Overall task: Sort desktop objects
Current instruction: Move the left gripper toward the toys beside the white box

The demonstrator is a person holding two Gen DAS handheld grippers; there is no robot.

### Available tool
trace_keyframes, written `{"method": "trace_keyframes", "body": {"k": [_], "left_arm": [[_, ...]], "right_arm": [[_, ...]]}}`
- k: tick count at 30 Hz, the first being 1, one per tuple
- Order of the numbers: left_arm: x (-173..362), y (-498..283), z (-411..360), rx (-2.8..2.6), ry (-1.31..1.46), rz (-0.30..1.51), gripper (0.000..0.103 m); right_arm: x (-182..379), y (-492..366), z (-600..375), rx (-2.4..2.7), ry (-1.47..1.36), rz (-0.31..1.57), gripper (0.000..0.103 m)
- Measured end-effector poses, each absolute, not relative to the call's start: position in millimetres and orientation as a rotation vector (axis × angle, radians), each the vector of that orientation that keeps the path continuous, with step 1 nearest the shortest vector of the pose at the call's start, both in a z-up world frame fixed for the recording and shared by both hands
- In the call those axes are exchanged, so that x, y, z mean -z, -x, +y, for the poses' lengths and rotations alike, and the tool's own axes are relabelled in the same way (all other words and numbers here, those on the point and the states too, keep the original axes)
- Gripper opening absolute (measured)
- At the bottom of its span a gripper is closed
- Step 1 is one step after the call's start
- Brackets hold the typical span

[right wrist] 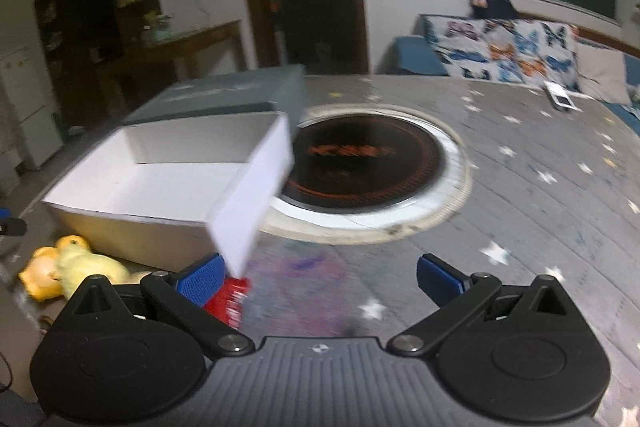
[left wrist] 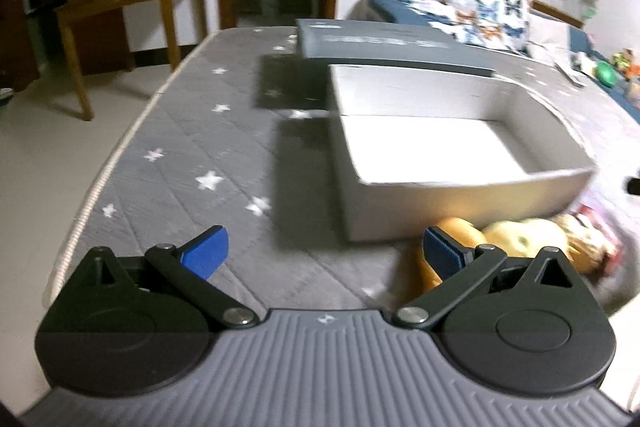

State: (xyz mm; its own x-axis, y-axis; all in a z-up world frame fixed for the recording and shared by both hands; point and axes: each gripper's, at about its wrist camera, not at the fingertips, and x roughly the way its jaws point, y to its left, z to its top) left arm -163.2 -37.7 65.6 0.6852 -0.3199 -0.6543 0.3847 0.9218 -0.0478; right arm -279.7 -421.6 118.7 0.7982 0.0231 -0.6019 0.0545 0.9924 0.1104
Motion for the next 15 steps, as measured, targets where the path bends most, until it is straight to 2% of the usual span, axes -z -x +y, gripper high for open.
{"method": "trace_keyframes", "body": {"k": [15], "left_arm": [[-53, 183, -69, 0.567, -0.117, 0.78, 0.103]], "right_arm": [[-143, 260, -363, -0.18, -0.061, 0.613, 0.103]]}}
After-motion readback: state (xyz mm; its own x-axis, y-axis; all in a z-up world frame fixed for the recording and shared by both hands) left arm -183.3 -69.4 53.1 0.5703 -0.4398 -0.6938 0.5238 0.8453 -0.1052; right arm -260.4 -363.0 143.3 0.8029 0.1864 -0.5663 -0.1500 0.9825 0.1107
